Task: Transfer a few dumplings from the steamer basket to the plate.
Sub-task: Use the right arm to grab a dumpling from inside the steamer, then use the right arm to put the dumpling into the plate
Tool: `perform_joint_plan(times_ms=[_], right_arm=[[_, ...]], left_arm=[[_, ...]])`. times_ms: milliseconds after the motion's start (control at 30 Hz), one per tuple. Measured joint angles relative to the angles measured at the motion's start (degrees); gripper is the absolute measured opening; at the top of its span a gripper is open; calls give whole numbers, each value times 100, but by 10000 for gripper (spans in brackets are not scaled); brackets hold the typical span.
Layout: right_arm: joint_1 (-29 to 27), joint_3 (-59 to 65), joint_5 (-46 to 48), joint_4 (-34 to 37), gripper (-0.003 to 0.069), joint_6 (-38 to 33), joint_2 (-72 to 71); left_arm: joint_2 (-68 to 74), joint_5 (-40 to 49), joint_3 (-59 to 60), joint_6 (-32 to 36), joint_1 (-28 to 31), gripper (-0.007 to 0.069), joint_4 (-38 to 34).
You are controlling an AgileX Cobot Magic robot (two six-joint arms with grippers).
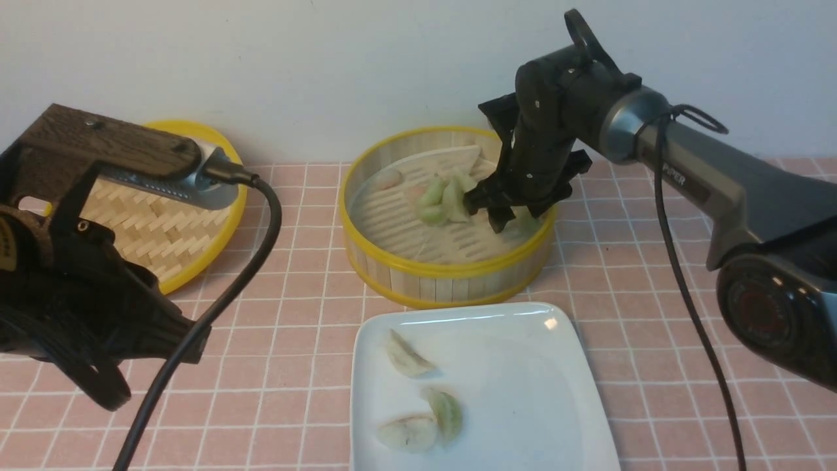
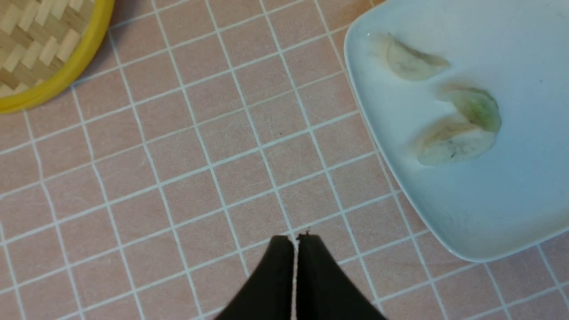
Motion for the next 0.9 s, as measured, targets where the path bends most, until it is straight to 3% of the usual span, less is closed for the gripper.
perform_joint_plan(times_ms=[67,100,133,167,200,567,900], right_arm=[[-14,-11,0,-20,309,-74,6],[-25,-22,0,-46,209,-147,8],[-25,-22,0,-46,209,-163,8],[-47,-28,0,-54,90,-231,19],[-61,-39,0,-1,69,-286,19],[-72,-950,190,405,70,-471,178],[-47,-982,189,770,70,-471,-322]], left_arm=[[0,0,0,0,0,-6,0],[0,0,0,0,0,-6,0],[0,0,0,0,0,-6,0],[0,5,0,0,0,-6,0],[0,5,0,0,0,-6,0],[0,22,0,0,0,-6,0],[0,22,0,0,0,-6,0]])
